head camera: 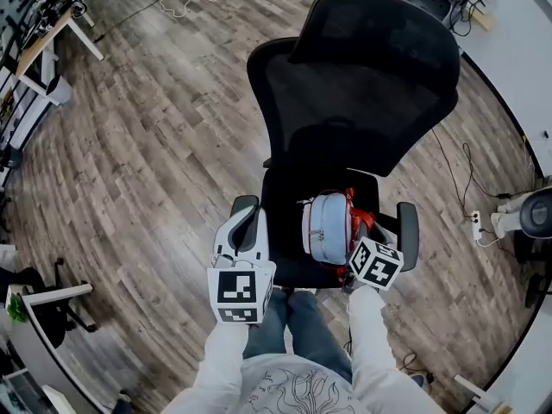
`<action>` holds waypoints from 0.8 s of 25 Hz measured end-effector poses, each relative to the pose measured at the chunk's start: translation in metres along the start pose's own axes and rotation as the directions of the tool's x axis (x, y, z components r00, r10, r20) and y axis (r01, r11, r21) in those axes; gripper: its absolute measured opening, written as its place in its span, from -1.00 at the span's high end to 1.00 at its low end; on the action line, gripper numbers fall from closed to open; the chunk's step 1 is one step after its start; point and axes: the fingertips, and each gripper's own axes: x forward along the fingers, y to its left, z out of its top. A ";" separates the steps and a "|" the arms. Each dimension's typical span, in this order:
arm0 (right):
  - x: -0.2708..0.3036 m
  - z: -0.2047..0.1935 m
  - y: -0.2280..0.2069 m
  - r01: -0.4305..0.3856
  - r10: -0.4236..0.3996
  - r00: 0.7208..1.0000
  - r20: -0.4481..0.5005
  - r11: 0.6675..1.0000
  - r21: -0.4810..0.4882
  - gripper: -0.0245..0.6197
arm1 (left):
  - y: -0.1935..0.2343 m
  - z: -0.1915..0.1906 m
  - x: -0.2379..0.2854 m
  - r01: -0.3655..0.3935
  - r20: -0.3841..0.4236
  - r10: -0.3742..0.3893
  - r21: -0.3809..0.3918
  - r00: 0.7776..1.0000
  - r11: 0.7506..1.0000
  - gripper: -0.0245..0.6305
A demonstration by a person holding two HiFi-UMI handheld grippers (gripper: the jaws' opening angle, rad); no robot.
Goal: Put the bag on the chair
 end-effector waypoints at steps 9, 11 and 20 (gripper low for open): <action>0.024 -0.002 -0.035 -0.003 0.003 1.000 0.021 1.000 -0.003 0.75 | -0.011 -0.023 0.014 -0.012 -0.055 0.013 0.012 0.998 1.000 0.91; 0.025 -0.003 -0.037 -0.015 0.015 1.000 0.023 1.000 -0.013 0.74 | -0.017 -0.027 0.016 -0.008 -0.064 0.009 0.008 0.998 1.000 0.91; 0.024 -0.007 -0.014 -0.119 0.121 0.992 0.022 0.991 -0.057 0.42 | -0.028 -0.022 0.015 0.002 -0.045 -0.002 0.010 0.999 1.000 0.91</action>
